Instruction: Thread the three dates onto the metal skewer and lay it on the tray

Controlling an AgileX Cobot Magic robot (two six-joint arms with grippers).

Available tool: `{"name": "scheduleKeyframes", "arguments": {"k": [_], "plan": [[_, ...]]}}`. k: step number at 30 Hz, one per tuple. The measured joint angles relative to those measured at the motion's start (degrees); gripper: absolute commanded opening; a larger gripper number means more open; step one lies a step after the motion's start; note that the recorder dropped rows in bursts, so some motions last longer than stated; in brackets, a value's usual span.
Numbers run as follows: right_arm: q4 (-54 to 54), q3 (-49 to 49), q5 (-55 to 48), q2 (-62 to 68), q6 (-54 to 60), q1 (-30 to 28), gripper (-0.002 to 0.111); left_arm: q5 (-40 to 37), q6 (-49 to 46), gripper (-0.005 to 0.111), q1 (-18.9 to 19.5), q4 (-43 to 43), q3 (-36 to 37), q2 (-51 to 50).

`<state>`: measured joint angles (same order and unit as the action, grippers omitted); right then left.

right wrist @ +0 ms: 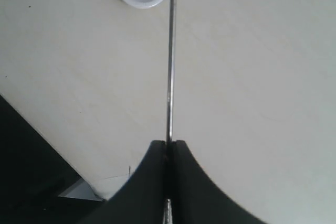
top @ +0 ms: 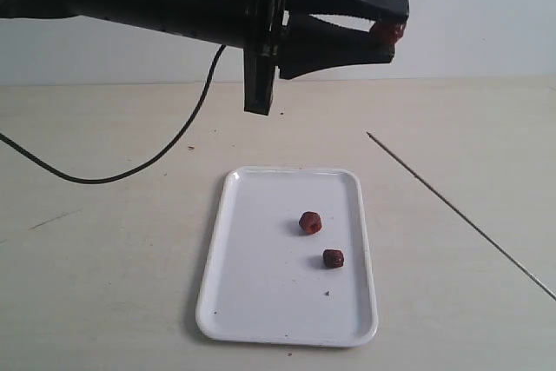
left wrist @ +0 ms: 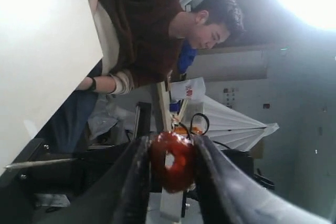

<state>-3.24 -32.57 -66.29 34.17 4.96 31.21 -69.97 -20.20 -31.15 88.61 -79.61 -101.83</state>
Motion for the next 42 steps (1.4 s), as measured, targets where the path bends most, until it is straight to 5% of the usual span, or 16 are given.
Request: {"name": "scheduleKeyframes", "arguments": {"k": [18, 42], "plan": [[-6.7, 0.0, 5.2, 0.0, -6.2, 0.0, 0.000, 0.0, 0.6, 0.030, 0.2, -4.1, 0.0, 0.0], [0.2, -0.1, 3.5, -4.0, -0.6, 0.0, 0.000, 0.1, -3.4, 0.030, 2.5, -3.6, 0.0, -2.9]]}}
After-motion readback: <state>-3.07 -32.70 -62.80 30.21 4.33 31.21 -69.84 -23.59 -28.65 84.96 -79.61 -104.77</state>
